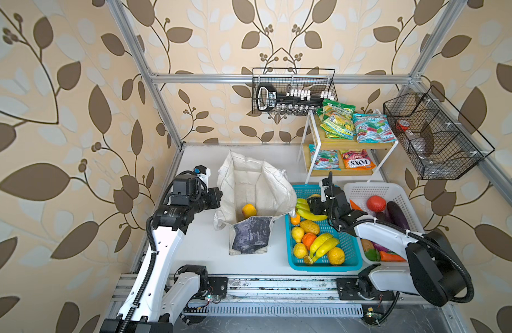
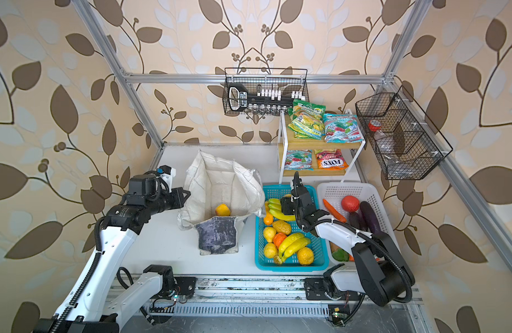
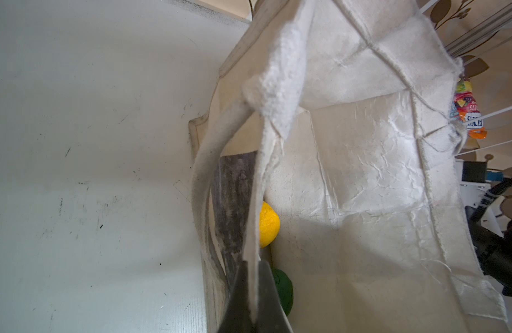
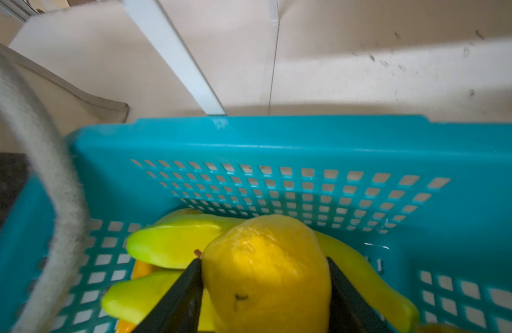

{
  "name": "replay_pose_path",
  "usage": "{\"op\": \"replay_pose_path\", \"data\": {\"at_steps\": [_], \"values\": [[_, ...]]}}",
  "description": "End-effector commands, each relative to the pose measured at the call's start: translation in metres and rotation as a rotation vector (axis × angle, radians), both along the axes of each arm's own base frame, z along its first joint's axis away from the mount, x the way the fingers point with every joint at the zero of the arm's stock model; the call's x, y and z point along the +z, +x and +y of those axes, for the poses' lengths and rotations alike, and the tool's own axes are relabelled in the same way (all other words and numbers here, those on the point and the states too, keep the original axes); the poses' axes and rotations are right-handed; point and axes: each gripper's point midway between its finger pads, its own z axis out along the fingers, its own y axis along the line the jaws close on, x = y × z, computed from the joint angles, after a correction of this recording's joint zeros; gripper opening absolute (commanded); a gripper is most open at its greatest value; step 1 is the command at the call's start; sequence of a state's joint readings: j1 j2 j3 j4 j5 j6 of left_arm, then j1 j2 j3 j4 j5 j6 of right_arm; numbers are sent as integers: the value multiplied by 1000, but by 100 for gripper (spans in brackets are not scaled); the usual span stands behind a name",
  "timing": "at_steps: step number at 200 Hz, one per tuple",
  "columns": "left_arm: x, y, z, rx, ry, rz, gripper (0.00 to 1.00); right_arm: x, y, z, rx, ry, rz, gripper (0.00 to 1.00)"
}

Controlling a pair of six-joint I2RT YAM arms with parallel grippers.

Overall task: Place the food into the grocery bag and tie it
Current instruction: 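Lower the right gripper onto the yellow round fruit atop the bananas and grasp it, then lift the yellow fruit with the right gripper and carry it over the tote bag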

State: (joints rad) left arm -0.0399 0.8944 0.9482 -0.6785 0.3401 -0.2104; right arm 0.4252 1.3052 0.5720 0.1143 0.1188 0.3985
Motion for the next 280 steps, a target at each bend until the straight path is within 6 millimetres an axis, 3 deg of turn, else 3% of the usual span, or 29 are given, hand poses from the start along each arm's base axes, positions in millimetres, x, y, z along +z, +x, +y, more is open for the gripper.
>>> {"op": "replay_pose_path", "data": {"at_steps": [1,30,62,102,136,169,209,232,246,280], "values": [[8,-3,-7,-42,-8,-29,0,10,-2,0,11,6,-13,59],[5,-2,-7,-42,-8,-14,0,17,-10,-3,12,14,-19,59],[5,-2,-6,-38,-5,-20,0,40,-20,-3,23,47,-45,59],[-1,0,-9,-53,-17,12,0,84,-33,-5,32,103,-120,58],[1,-1,-11,-62,-20,-4,0,124,-38,17,106,196,-148,57],[2,-1,-13,-70,-30,1,0,167,-44,47,165,211,-209,57],[1,-1,-14,-74,-36,4,0,202,-53,107,280,239,-258,57],[-2,1,-11,-56,-27,13,0,197,-44,150,375,206,-225,57],[-2,1,-13,-62,-34,17,0,184,-38,174,423,164,-178,58],[-2,2,-13,-63,-34,15,0,161,-35,219,510,126,-127,58]]}}
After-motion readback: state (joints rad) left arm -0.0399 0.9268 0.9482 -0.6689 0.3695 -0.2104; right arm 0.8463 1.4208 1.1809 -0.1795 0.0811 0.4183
